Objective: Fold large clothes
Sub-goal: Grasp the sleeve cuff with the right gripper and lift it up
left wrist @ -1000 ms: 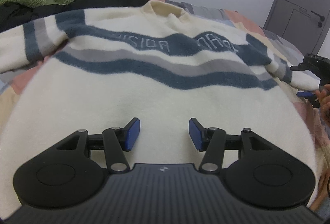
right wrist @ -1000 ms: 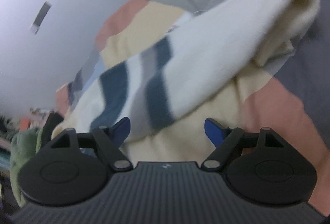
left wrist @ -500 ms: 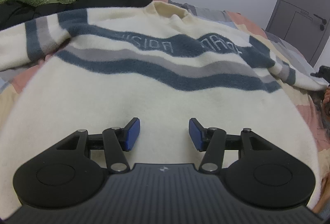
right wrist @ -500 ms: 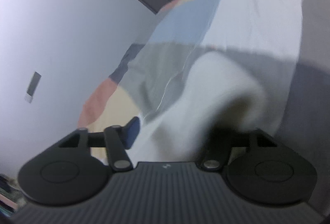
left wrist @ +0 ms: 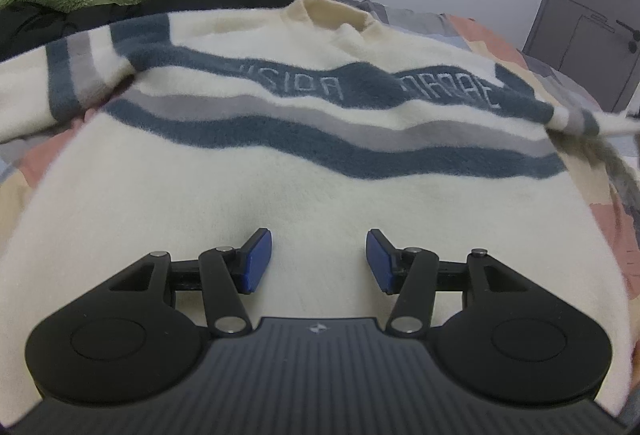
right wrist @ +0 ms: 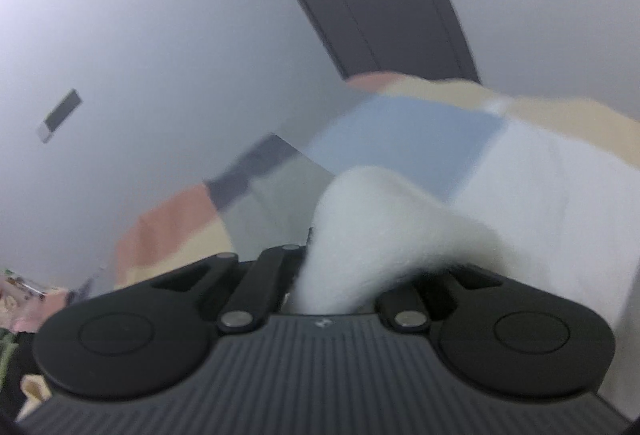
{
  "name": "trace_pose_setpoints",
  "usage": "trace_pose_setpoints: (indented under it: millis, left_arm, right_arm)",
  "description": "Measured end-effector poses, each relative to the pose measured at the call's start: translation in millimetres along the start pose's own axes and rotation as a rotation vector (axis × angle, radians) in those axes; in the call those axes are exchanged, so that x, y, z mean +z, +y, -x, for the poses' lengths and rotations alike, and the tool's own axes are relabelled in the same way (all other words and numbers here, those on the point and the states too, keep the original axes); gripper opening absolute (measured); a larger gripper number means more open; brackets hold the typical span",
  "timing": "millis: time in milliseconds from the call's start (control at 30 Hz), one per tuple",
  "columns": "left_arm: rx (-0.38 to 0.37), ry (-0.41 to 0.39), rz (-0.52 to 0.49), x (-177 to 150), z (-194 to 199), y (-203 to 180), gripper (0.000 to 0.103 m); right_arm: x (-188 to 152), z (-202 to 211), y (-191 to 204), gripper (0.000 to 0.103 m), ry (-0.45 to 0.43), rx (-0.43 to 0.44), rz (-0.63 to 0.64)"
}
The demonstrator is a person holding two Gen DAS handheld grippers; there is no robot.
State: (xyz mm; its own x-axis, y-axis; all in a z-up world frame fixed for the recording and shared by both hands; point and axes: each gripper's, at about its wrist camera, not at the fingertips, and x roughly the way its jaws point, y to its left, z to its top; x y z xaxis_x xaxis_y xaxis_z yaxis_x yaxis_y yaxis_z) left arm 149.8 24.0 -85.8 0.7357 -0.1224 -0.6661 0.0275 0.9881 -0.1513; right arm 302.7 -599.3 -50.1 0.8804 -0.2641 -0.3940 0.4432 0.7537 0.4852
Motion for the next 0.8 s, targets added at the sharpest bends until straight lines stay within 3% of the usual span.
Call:
trace_pose_setpoints:
  millis: [200, 400, 500, 633, 800]
  left_arm:
    - [-0.002, -0.013, 0.044, 6, 4, 10, 0.058]
    - [0.025, -0.07, 0.067, 11, 25, 20, 0.058]
    - [0.05, -0.118, 0.086, 17, 42, 30, 0.058]
    - [0.03, -0.173, 0.156, 23, 66, 50, 0.058]
    - [0.007, -0.224, 0.212, 26, 90, 70, 0.058]
  right_arm:
    - [28, 32, 82, 0.009, -0.029, 0.18, 0.208]
    - [19, 104, 192, 0.009, -0.056, 0.419, 0.463]
    - [-4, 148, 244, 0.009, -0.06, 0.533, 0.591]
    - [-50, 194, 304, 0.01, -0.061, 0.646, 0.782]
    - [-142, 221, 352, 0.011, -0.011, 0.732, 1.063]
